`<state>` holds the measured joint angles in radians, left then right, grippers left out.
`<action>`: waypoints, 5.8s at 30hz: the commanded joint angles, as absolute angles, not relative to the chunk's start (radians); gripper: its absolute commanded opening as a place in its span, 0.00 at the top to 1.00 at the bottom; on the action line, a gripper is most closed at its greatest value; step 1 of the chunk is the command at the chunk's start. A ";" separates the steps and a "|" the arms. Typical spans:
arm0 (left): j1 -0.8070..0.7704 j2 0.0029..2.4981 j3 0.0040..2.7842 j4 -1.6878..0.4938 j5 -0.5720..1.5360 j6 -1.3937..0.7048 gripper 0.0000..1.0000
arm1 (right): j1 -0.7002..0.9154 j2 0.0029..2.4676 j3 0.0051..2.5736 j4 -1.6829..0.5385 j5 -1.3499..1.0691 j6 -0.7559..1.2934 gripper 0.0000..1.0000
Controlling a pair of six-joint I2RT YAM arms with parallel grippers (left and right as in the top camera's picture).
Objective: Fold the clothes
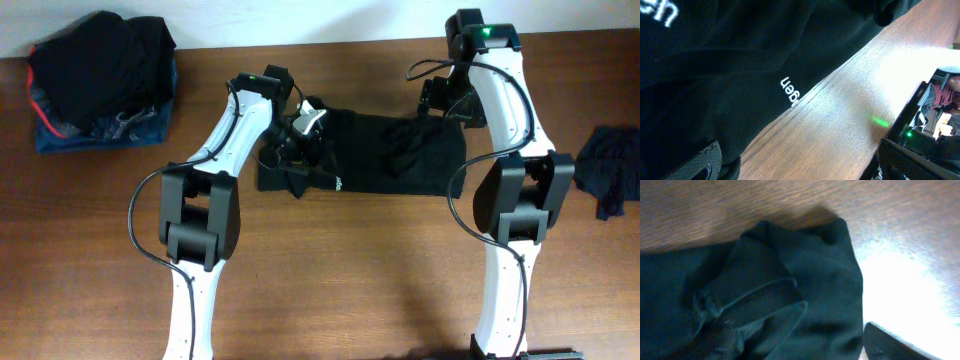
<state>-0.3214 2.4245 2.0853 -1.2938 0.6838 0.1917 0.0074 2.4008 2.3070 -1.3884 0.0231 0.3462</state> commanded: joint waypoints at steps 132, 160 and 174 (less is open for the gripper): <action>-0.309 2.423 2.416 -1.512 0.543 0.238 0.01 | 0.030 2.384 2.292 -1.547 -0.049 0.375 0.01; -0.043 2.426 1.942 -1.290 0.850 0.151 0.01 | -0.261 2.384 2.292 -1.545 -0.192 0.292 0.02; -0.061 2.427 1.916 -1.173 0.849 0.054 0.01 | -0.313 2.384 2.292 -1.590 -0.200 0.239 0.01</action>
